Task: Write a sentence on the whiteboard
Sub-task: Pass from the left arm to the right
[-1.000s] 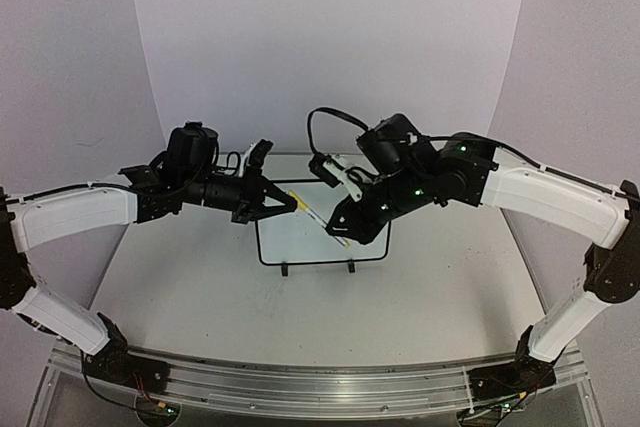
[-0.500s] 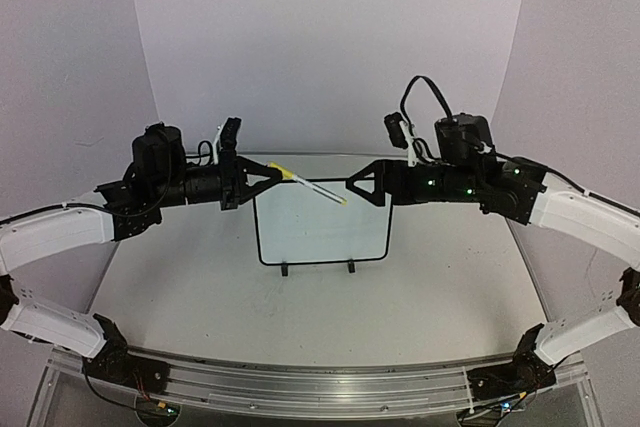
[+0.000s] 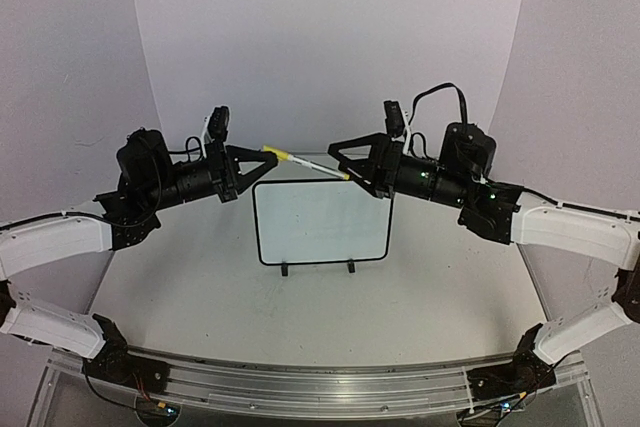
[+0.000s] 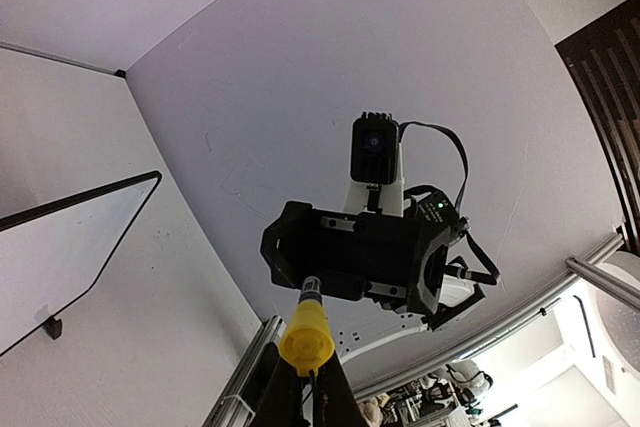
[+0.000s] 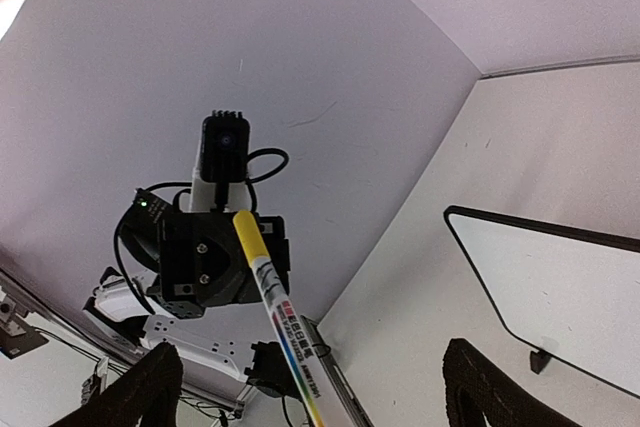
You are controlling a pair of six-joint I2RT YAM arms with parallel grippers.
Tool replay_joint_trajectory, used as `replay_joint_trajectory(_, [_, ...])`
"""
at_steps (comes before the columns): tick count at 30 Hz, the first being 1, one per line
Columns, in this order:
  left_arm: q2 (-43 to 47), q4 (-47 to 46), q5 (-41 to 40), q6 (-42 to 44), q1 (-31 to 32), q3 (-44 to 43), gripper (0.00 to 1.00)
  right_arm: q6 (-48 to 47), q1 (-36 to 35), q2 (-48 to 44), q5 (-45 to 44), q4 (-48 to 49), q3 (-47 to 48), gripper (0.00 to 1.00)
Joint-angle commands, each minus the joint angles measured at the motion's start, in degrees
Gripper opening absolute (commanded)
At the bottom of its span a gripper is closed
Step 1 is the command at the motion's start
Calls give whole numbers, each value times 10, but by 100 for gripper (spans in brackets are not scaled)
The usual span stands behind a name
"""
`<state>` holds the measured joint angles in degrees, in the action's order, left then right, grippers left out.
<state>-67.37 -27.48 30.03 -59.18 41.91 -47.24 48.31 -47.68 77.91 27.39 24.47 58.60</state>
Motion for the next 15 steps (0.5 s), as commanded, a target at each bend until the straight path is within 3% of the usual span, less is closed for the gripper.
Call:
replay_joint_trajectory(1, [8,-90,9,-29,-1,17,0,39,-3,20,52,87,30,84])
replay_joint_trajectory(15, [-1,-107,7,-34,-1,20,0,44,-18,55,68,105,52,82])
